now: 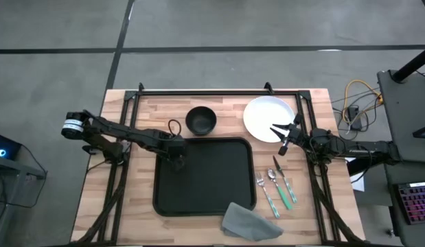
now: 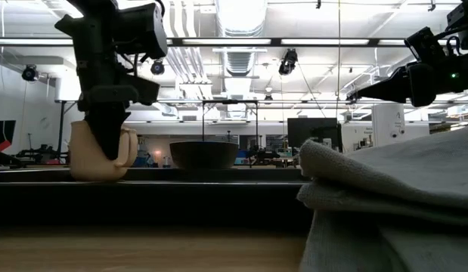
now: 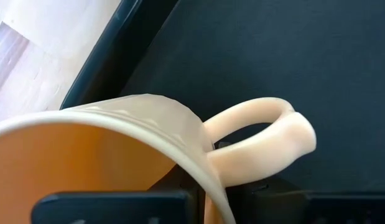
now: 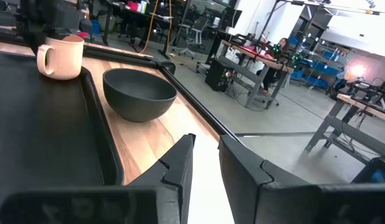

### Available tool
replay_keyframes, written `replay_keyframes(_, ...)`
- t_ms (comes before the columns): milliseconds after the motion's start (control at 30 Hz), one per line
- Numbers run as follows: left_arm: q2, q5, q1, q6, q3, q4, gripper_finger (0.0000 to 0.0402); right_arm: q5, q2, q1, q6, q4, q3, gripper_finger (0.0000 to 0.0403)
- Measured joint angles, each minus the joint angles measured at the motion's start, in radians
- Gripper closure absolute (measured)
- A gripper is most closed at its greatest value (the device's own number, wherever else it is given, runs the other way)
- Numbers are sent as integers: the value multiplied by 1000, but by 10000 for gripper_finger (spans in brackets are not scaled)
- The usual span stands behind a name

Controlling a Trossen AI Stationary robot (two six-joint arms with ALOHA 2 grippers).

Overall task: Set up tray
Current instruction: Put the mug in the top left corner of the serving tray

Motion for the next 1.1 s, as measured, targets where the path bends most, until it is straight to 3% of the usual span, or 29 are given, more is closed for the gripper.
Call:
replay_keyframes(267,0,-1,11,0,0,-2,374,0,0,0,0,0,0,335)
replay_keyframes(600,0,0,13,0,0,-2,307,0,0,0,0,0,0,335)
replay_keyframes(1100,0,0,13,41,46,-14,303,0,0,0,0,0,0,335)
